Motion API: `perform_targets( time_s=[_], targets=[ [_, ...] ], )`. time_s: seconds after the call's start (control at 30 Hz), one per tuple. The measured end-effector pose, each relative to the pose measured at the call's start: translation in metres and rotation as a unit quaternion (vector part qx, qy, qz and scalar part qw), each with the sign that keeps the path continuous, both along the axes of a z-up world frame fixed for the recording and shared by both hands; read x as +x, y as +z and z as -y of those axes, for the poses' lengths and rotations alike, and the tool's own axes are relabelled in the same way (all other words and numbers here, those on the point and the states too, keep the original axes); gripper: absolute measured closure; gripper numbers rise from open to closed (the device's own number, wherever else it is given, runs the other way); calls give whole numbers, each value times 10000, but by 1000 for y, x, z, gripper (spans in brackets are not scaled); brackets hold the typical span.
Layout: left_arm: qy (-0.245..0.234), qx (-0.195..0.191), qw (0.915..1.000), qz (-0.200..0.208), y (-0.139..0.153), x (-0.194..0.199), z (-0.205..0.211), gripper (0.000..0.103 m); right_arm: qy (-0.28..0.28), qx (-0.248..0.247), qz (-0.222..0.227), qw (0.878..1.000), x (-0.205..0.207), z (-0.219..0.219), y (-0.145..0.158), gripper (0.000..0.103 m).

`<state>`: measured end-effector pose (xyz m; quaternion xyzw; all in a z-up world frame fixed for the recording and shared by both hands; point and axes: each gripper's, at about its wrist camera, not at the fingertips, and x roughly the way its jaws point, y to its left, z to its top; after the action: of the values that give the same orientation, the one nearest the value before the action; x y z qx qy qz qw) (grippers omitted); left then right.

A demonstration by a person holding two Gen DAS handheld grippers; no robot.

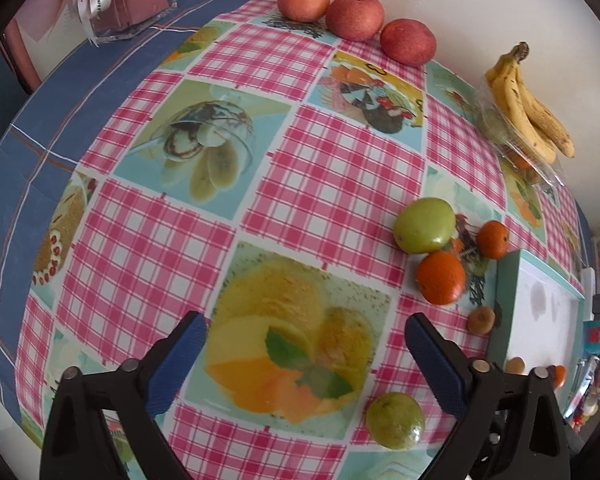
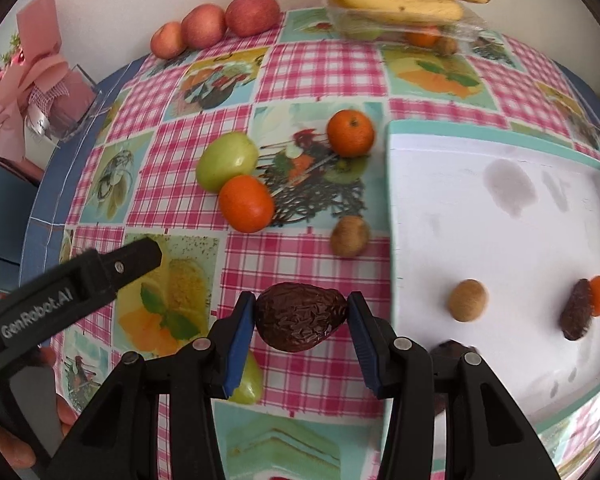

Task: Organize fruits
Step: 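Close the left tool on the green pear while the right tool holds the date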

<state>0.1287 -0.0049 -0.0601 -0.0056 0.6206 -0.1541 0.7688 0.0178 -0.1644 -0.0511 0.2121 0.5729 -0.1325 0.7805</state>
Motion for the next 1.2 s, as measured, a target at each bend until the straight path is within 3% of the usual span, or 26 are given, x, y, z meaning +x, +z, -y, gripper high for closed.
perform_targets(
  time_s=[0.07,0.2,0.27,0.47,0.57,1.13,1.2],
  targets=[
    [-65,-75,9999,-46,2,-4,2,15,-44,-66,44,10000,-5,4,7,55],
    [-226,-260,9993,-113,6,-15,9,17,-139,-182,154,9996,-16,14,22,55],
    [-362,-327,9987,-129,9,-23,16,27,-183,-241,204,9993,-22,19,28,54],
    [-643,-404,9967,-280,8,-44,30,28,-277,-311,229,9989,-37,28,36,54],
    [-716,-348,9962,-351,5,-51,34,37,-280,-372,261,9986,-42,30,41,54],
    [-758,-164,9946,-686,-16,-64,45,40,-279,-389,342,9983,-53,41,49,55],
    [-763,-132,9946,-687,-17,-65,46,44,-282,-386,335,9983,-54,43,49,55]
  ],
)
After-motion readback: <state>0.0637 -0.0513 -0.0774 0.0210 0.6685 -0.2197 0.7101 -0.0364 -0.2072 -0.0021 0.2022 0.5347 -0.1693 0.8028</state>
